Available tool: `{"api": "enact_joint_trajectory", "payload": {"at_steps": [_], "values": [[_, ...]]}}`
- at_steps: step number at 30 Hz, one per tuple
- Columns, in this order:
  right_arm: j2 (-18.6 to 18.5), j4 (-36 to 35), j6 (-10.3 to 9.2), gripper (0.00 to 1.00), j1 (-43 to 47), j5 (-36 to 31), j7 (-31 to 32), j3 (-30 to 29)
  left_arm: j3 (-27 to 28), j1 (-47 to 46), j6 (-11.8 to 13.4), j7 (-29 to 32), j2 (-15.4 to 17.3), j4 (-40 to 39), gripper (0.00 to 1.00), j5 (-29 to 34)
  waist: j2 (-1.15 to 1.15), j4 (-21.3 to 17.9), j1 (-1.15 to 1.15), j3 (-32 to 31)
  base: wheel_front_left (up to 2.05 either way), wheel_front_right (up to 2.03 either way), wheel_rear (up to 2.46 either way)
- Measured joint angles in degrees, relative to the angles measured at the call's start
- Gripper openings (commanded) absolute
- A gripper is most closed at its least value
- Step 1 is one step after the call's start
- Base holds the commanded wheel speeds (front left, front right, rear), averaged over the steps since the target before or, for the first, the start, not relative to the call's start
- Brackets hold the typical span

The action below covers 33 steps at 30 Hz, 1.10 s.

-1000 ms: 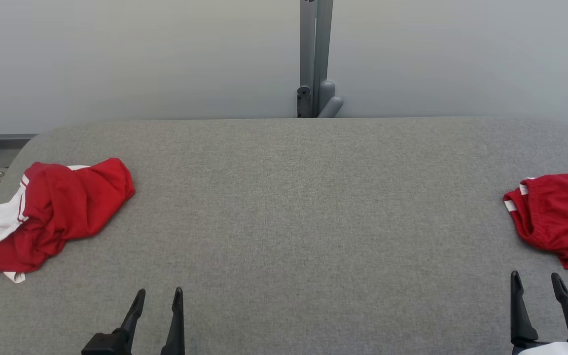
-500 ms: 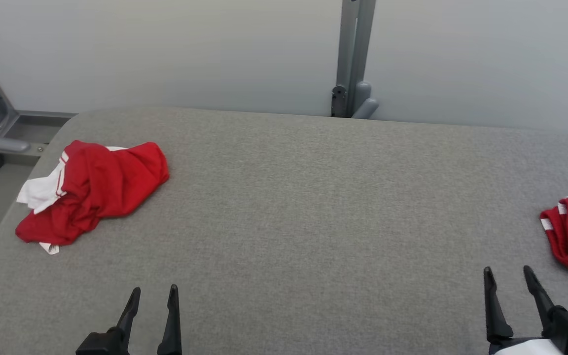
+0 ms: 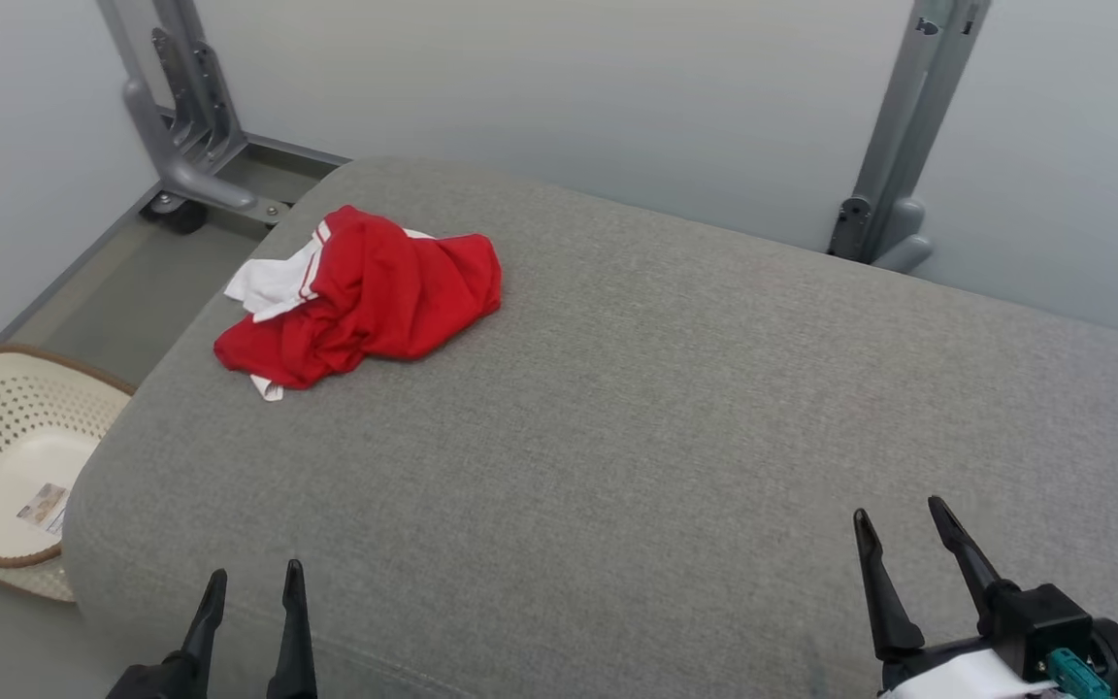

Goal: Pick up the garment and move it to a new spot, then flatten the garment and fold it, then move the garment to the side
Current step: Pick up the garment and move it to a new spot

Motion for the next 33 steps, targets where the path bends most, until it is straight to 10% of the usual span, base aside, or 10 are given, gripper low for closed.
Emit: {"api": "enact_joint_trajectory", "payload": {"at_steps": [13, 33], "values": [[-0.2, -2.1, 0.00, 1.00, -0.6, -2.6, 0.0, 2.8, 1.5, -6.3, -1.2, 0.0, 0.0, 2.4, 1.00, -0.6, 0.00, 4.2, 0.00, 2.9, 0.00, 0.00, 0.00], [-10.3, -6.6, 0.00, 1.00, -16.4, -3.9, 0.0, 7.7, -9.0, -54.4, -2.1, 3.4, 8.3, 33.4, 1.00, -23.3, 0.00, -1.4, 0.01, 25.9, 0.00, 0.00, 0.00]]}}
